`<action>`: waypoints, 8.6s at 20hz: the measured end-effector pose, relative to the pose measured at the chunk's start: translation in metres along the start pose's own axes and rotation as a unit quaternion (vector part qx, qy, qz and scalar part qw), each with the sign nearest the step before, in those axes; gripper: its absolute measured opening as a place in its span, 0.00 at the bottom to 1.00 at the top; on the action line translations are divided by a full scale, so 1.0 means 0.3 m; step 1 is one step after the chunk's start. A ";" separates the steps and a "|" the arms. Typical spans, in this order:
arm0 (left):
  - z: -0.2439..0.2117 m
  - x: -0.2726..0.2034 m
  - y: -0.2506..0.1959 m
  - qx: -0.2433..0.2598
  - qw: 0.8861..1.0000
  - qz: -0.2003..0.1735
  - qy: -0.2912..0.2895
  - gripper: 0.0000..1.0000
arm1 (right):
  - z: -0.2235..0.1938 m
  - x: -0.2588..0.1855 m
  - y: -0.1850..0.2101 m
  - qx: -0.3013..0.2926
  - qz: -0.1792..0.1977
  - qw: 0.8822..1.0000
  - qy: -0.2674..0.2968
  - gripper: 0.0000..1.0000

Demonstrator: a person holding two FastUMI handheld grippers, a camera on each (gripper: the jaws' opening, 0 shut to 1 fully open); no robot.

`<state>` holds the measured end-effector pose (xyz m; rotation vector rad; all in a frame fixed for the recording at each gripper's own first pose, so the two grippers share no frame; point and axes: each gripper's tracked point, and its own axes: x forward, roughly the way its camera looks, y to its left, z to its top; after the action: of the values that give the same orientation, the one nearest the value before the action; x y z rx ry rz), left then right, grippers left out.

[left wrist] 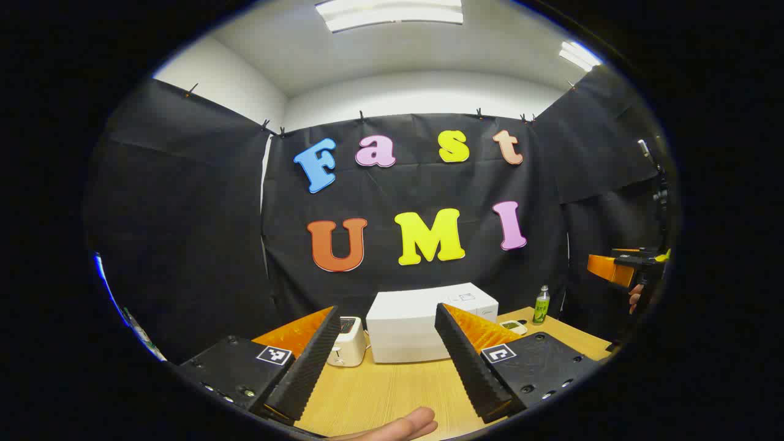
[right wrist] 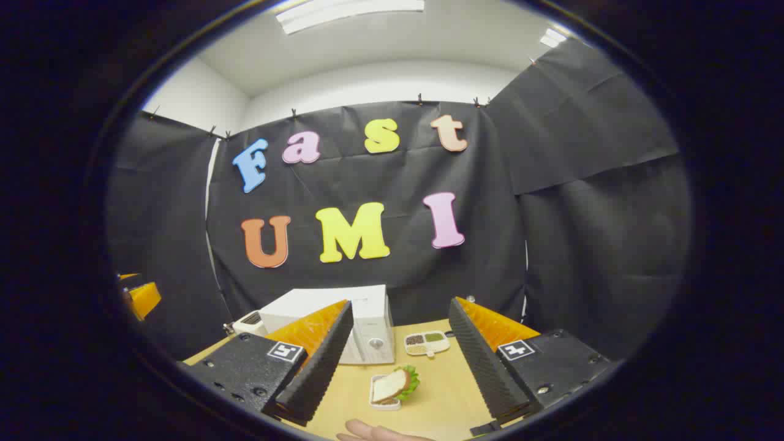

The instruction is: Open the microwave oven with the left hand, put the food in, and close the microwave oven.

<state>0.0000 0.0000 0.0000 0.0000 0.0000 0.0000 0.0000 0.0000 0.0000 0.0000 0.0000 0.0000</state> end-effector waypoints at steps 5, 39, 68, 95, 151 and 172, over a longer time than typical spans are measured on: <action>0.007 -0.005 -0.038 -0.004 1.000 -0.015 -0.009 0.96 | 0.014 -0.019 0.004 -0.022 0.000 1.000 -0.014 0.91; -0.386 0.577 -0.285 -0.115 0.992 -0.040 0.041 0.95 | -0.094 0.187 -0.132 -0.019 0.015 0.999 -0.030 0.91; -0.920 1.101 -0.804 -0.059 0.989 -0.099 0.095 0.60 | -0.427 0.347 -0.501 -0.013 -0.026 0.999 0.032 0.92; -0.893 0.415 -0.363 -0.060 0.974 -0.214 0.044 0.08 | -0.368 0.099 -0.238 -0.033 -0.032 0.999 0.026 0.92; -0.596 0.096 0.208 -0.056 0.991 0.112 0.055 0.95 | -1.083 0.545 -0.079 0.182 0.281 0.781 0.527 0.28; -0.612 -0.011 0.423 -0.092 0.990 0.107 0.028 0.95 | -0.811 0.425 0.429 -0.127 0.253 0.901 0.328 0.29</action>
<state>-0.0033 0.1268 -0.1837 -0.1839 0.0570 0.2144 0.1275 0.1286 -0.2434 -0.2623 0.6784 0.5224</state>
